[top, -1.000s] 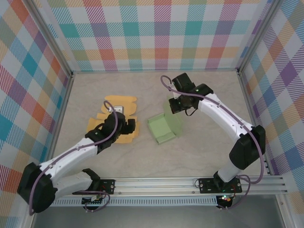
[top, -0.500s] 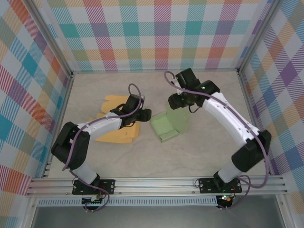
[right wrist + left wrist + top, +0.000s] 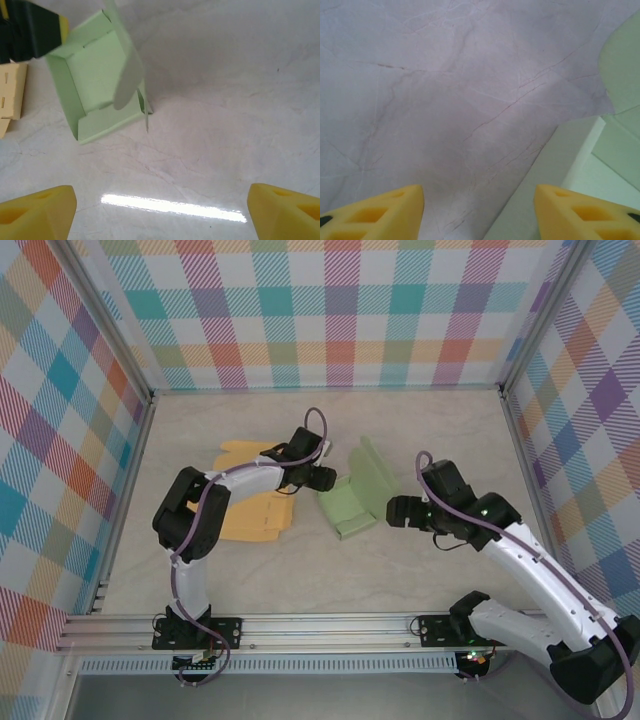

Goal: Fold the paper box

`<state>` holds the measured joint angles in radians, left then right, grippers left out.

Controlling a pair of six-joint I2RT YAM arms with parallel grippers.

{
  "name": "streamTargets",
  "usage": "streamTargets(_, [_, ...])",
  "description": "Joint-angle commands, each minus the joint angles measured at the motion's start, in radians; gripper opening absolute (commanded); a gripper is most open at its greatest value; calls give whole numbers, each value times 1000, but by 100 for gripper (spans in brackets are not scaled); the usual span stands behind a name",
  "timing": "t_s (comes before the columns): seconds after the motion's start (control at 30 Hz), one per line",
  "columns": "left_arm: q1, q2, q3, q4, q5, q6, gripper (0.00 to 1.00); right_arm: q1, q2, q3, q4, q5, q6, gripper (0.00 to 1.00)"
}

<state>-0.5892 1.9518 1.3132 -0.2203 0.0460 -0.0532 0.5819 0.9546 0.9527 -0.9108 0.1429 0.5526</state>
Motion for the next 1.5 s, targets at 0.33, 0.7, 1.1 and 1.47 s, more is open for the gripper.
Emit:
streamTargets(0.33, [-85, -34, -86, 18, -133, -107, 40, -1, -27, -65, 104, 2, 65, 100])
streamTargets(0.7, [-159, -253, -329, 97, -294, -369, 28, -1, -40, -87, 91, 64, 66, 100])
streamTargets(1.1, [-346, -514, -569, 180, -420, -575, 28, -2, -16, -112, 185, 63, 6, 100])
streamTargets(1.47, [-170, -623, -407, 126, -320, -101, 67, -20, -4, -139, 321, 88, -20, 99])
